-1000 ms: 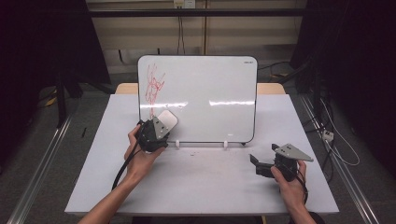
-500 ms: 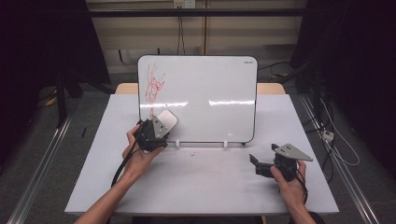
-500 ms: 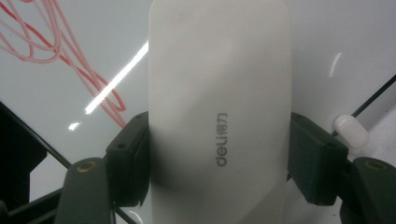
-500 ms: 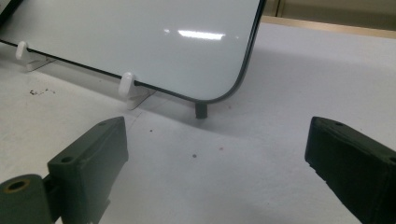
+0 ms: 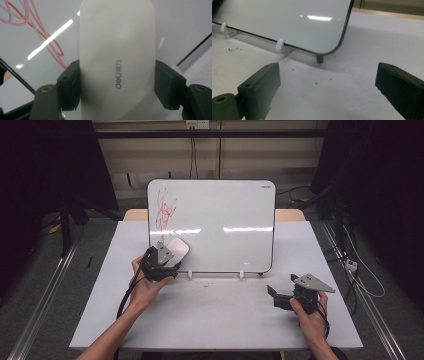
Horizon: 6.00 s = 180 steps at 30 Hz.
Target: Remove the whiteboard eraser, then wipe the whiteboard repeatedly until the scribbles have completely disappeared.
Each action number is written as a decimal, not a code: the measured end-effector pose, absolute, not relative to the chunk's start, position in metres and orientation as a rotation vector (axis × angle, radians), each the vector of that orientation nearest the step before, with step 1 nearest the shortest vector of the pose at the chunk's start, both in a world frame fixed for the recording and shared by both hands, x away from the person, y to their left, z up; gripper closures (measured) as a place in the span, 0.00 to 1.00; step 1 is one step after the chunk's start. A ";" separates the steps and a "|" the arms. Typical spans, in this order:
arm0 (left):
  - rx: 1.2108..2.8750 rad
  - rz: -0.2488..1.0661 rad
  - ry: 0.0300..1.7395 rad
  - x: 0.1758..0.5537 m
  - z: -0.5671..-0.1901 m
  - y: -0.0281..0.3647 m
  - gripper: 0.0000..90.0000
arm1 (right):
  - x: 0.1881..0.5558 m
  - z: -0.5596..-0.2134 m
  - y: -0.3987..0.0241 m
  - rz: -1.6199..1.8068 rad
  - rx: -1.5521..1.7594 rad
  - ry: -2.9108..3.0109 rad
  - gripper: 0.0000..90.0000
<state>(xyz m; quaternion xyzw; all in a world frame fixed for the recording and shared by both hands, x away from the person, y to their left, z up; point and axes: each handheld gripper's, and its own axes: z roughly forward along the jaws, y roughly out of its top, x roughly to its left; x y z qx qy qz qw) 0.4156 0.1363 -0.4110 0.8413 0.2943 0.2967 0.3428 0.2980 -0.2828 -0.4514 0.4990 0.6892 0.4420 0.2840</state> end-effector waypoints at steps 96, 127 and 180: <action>1.830 0.988 0.905 0.477 -0.307 0.158 0.35 | 0.301 -0.452 -0.282 1.201 1.332 1.854 0.07; 1.907 1.034 0.940 0.510 -0.311 0.147 0.35 | 0.301 -0.453 -0.282 1.201 1.337 1.860 0.06; 2.012 1.033 0.870 0.488 -0.340 0.118 0.35 | 0.302 -0.453 -0.281 1.202 1.336 1.857 0.07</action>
